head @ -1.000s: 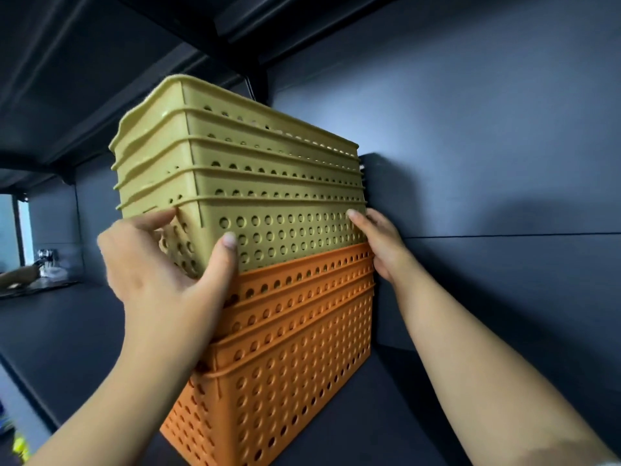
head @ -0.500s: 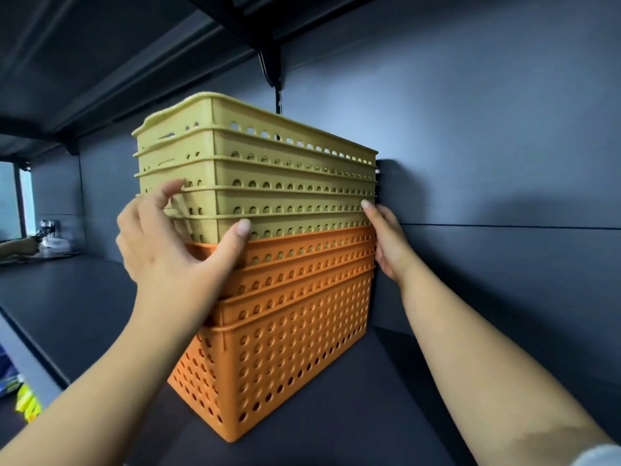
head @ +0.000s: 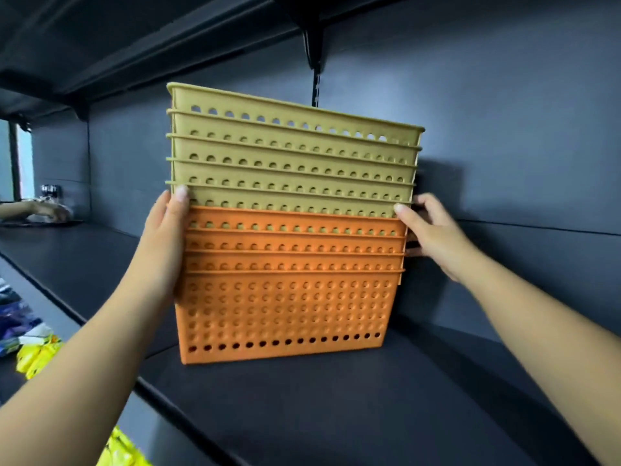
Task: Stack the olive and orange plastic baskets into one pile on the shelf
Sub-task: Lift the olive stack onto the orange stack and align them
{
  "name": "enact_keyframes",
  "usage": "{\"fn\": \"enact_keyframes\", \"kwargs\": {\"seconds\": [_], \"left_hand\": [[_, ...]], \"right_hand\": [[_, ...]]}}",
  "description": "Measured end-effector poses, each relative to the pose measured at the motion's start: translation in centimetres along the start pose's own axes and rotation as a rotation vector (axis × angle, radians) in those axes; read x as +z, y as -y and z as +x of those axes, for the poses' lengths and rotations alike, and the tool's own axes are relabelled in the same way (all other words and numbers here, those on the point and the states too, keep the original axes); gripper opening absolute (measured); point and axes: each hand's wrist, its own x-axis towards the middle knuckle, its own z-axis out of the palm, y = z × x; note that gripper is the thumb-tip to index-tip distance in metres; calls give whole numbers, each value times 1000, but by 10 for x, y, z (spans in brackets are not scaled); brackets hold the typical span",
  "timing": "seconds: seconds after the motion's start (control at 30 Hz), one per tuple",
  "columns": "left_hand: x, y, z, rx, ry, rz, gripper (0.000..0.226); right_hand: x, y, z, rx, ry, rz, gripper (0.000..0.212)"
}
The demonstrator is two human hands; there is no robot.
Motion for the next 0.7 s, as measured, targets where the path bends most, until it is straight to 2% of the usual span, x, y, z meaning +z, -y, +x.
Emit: {"fn": "enact_keyframes", "kwargs": {"seconds": [0.1, 0.2, 0.23, 0.33, 0.37, 0.4, 0.47, 0.6, 0.7], "left_hand": [[-10, -2, 6, -151, 48, -65, 51], [-22, 0, 16, -192, 54, -132, 46], [-28, 1, 19, -195, 60, -149, 43], [-43, 4, 31, -213, 149, -176, 41], [-47, 6, 33, -212, 176, -186, 41], [-53, 9, 37, -193, 204, -175, 43], [-64, 16, 43, -135, 226, -132, 46], [-80, 19, 52, -49, 116, -134, 30], [-91, 22, 60, -2, 84, -148, 29]], "right_hand": [[9, 22, -22, -78, -74, -42, 13], [23, 38, -45, -16, -67, 20, 16], [33, 40, -52, 22, -61, 36, 26], [69, 42, -71, 93, -72, 77, 80], [80, 41, -75, 94, -88, 114, 89], [90, 42, -77, 89, -115, 141, 91], [107, 45, -79, 76, -161, 172, 82], [130, 48, -75, 44, -219, 223, 63], [143, 53, -65, 7, -220, 221, 65]]}}
